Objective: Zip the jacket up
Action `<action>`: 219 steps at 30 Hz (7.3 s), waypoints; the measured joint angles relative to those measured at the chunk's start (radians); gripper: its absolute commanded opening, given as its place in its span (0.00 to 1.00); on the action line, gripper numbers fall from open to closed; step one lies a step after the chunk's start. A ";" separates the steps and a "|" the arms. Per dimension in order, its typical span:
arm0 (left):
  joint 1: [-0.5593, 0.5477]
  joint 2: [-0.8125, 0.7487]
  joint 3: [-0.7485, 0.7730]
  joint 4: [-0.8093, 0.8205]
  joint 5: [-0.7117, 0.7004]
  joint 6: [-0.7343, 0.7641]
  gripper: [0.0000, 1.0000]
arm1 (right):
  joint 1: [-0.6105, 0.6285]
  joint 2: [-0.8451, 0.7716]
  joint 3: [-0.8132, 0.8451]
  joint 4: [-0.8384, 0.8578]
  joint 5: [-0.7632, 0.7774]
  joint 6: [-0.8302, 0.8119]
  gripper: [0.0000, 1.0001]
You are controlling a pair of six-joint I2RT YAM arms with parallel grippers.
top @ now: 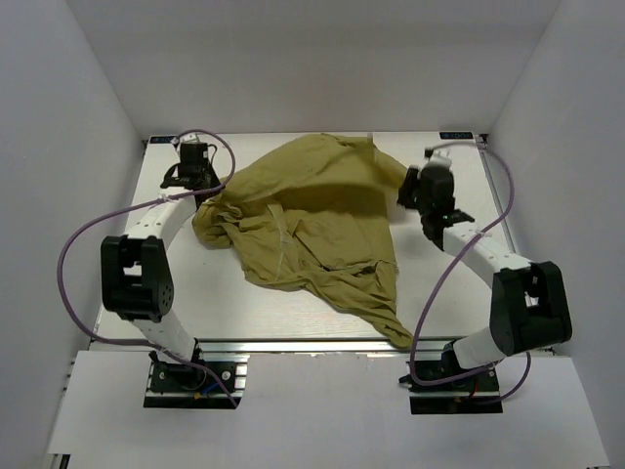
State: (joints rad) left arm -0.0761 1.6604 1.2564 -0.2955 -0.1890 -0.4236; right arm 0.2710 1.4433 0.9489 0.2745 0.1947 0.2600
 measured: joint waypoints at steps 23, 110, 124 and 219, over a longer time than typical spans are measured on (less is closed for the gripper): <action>0.016 0.137 0.145 -0.274 -0.097 -0.097 0.98 | -0.021 0.095 0.069 -0.389 -0.127 0.072 0.89; -0.090 0.202 0.309 -0.502 -0.045 -0.178 0.98 | 0.055 0.315 0.467 -0.922 -0.097 0.045 0.53; -0.221 0.003 -0.187 -0.291 0.341 -0.224 0.98 | 0.055 0.614 0.774 -0.768 -0.222 -0.037 0.66; -0.399 0.087 -0.172 -0.232 0.439 -0.108 0.98 | 0.391 -0.056 -0.071 -0.974 -0.064 0.121 0.47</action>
State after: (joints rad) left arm -0.4755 1.7473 1.0843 -0.5270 0.2504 -0.5312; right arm 0.6624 1.3869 0.8783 -0.6991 0.1307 0.3805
